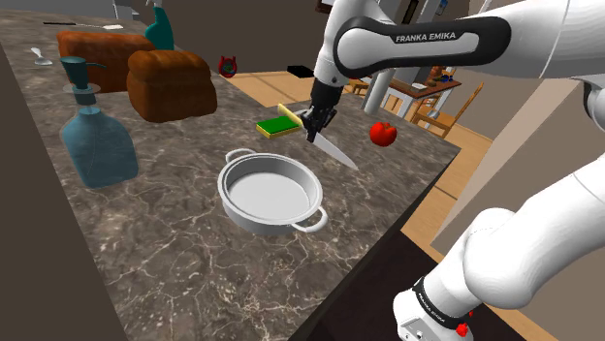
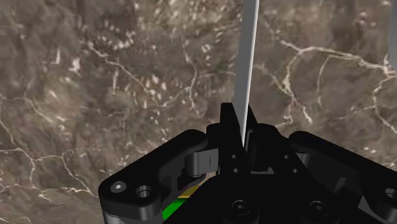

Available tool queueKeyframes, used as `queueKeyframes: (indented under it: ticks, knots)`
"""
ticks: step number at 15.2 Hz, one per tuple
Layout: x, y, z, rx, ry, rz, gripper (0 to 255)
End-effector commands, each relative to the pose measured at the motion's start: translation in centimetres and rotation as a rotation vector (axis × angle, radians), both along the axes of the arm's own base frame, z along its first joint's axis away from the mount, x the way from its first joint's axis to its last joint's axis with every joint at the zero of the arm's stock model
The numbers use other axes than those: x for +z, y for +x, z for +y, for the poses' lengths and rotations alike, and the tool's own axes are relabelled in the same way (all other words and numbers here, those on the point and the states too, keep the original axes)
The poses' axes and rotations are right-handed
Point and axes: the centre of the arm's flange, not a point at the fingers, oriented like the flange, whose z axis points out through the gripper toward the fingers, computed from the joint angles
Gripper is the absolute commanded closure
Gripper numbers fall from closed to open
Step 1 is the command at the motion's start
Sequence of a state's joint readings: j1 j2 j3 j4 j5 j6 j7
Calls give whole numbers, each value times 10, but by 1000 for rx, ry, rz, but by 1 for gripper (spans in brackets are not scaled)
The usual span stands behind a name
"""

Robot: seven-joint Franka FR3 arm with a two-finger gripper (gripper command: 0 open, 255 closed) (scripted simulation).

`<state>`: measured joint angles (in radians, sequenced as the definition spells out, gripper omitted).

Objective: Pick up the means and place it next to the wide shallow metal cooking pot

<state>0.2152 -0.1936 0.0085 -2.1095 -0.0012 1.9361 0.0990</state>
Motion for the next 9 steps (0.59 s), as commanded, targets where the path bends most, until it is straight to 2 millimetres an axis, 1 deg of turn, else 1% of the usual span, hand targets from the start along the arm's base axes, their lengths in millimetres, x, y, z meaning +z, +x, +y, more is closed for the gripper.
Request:
queueKeyframes:
  ticks: [1, 4, 5, 9]
  knots:
    - [-10, -1, -1, 0, 0, -1, 255]
    - [-26, -1, -1, 0, 0, -1, 255]
    - [-28, -1, -1, 0, 0, -1, 255]
    - [-28, -1, -1, 0, 0, -1, 255]
